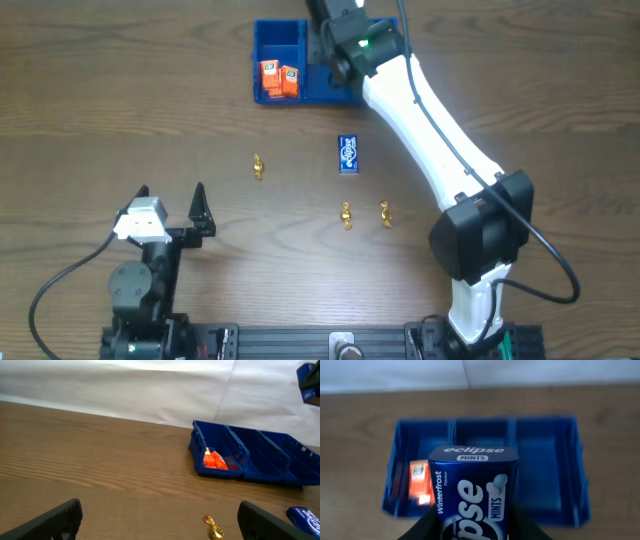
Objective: Sort Candies Into Trays
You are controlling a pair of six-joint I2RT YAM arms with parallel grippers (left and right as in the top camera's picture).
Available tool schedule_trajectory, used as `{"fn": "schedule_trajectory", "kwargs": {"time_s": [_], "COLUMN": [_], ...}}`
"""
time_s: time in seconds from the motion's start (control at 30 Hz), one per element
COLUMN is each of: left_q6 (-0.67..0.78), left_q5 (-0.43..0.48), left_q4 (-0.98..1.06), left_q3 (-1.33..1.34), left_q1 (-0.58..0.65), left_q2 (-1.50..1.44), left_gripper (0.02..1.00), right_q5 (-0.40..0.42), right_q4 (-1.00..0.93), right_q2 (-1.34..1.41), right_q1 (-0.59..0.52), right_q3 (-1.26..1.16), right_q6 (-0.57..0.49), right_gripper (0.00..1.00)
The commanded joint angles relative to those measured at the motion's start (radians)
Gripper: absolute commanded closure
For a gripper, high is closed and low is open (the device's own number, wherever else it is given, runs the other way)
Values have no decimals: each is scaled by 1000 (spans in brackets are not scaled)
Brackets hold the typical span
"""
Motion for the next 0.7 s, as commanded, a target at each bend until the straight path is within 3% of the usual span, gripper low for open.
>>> {"fn": "schedule_trajectory", "kwargs": {"time_s": [0.03,0.4,0.53,0.6,0.7], "left_q6": [14,14,14,14,14], "left_q5": [9,9,9,9,9], "left_q4": [-43,-43,-43,-43,-43], "left_q3": [-14,-14,-14,-14,-14], "left_q1": [5,5,5,5,5], "left_q2": [-6,-6,-6,-6,-6], "left_gripper": [23,20,20,20,20], "right_q5": [14,-20,-21,-32,-55], "right_q4": [71,101,101,101,105], "right_q2": [100,246,254,254,254], "right_q1": [-24,-30,-30,-30,-30], "right_q3": [12,15,15,15,19], "right_q6": [-92,-90,-87,-87,-82], "right_gripper": [733,730,687,630,465]}}
